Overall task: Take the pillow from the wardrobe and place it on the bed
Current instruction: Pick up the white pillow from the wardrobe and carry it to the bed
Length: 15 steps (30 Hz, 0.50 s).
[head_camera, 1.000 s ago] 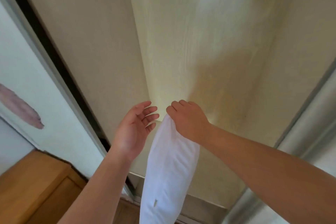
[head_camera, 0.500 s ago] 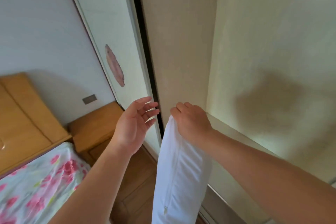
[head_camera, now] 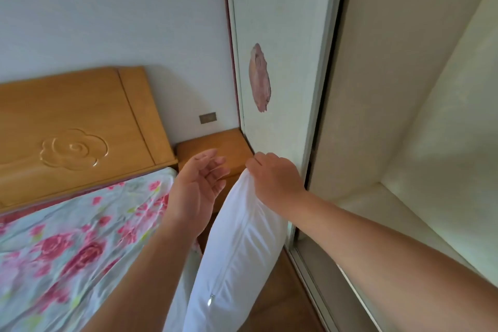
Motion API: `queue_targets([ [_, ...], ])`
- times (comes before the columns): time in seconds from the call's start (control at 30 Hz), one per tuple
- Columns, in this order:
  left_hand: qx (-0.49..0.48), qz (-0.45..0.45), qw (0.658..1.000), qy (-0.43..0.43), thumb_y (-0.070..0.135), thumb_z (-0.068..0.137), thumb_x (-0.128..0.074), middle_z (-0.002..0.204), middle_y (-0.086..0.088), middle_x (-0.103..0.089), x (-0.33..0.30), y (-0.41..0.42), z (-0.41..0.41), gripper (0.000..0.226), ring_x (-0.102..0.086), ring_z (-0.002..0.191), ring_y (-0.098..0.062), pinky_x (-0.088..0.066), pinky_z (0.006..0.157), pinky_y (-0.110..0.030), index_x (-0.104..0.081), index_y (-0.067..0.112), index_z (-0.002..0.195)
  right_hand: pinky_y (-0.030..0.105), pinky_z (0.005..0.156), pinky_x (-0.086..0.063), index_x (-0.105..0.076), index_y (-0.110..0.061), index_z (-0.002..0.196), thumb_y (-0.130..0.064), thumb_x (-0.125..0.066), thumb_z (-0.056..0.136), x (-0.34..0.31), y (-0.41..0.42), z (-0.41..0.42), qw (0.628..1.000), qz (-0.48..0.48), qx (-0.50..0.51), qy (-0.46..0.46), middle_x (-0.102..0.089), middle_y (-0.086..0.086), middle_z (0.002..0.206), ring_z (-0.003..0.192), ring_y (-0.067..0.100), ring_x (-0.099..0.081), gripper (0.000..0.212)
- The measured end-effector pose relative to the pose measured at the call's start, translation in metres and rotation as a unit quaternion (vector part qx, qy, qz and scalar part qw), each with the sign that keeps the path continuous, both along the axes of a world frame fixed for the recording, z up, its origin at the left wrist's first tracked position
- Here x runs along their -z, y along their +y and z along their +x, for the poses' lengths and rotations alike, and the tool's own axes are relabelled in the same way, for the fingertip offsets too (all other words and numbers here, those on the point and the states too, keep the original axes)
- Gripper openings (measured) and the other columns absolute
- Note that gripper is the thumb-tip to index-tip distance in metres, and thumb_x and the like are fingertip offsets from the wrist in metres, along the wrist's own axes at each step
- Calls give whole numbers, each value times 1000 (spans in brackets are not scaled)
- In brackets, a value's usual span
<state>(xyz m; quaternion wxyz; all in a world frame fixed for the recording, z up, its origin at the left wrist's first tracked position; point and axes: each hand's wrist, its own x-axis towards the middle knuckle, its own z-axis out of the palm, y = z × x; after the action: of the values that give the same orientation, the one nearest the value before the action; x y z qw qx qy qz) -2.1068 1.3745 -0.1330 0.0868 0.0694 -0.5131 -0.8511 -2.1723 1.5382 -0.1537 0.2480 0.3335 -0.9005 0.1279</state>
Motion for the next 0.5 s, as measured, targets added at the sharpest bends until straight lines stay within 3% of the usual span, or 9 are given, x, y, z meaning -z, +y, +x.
queue_targets([
  [0.2,-39,31,999,9,20,87,-51,89,-3,-72,0,-71,-39,21,-67,79,-17,-47,73,-32,-70,18,96,24,50,-24,-61,-11,76,-3,-53,69,-10,-80,-48,998,-29,-50,9,-57,6,66,54,16,-35,13],
  [0.5,-114,48,992,17,20,83,-51,87,-3,-72,-1,-182,-64,23,-67,76,-16,-46,64,-29,-65,15,100,24,49,-34,-65,-9,78,4,-70,66,-23,-194,-95,993,-1,-112,20,-61,6,67,56,21,-54,18],
])
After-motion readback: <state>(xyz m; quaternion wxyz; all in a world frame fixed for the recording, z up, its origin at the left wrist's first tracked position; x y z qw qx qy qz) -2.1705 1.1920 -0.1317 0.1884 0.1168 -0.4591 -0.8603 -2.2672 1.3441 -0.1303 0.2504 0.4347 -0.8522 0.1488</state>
